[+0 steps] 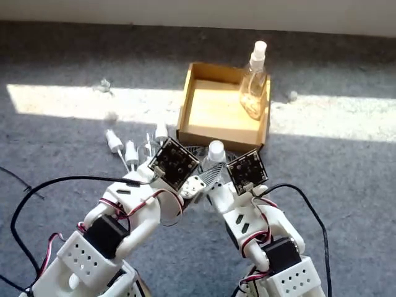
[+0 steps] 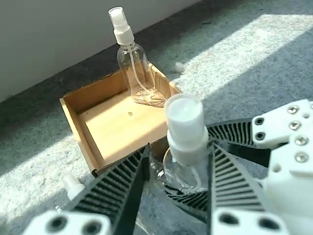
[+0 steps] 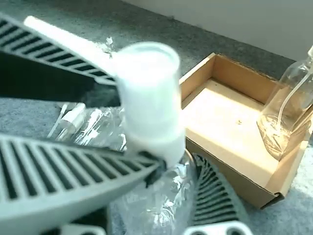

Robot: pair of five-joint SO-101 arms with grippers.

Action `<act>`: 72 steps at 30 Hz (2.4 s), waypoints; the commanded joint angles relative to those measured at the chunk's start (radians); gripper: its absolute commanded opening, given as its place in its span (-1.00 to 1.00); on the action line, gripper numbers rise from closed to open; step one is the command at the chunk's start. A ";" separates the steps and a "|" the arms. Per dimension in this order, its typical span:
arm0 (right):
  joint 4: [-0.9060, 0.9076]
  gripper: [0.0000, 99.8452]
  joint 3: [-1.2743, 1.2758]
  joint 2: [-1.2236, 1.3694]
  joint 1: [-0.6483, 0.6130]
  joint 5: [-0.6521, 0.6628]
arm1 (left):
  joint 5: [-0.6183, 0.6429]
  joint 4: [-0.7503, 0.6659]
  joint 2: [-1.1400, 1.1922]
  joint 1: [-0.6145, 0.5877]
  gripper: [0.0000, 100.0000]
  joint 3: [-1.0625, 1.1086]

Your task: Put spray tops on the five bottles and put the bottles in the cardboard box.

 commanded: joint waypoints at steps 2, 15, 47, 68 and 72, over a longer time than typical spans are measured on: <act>0.002 -0.99 -0.045 0.005 0.022 -0.009 | -0.011 0.097 0.004 -0.024 -0.53 -0.147; 0.002 -0.99 -0.044 0.005 0.022 -0.009 | -0.012 0.249 0.010 -0.030 -0.53 -0.476; -0.073 -0.99 -0.156 0.033 0.228 -0.003 | 0.035 0.140 0.067 -0.444 -0.53 -0.263; -0.464 -0.99 -0.842 1.087 0.309 -0.003 | 0.049 -0.017 -0.048 -0.636 -0.53 0.252; -0.570 -0.99 -0.839 1.208 0.329 -0.009 | 0.049 -0.017 -0.045 -0.634 -0.53 0.254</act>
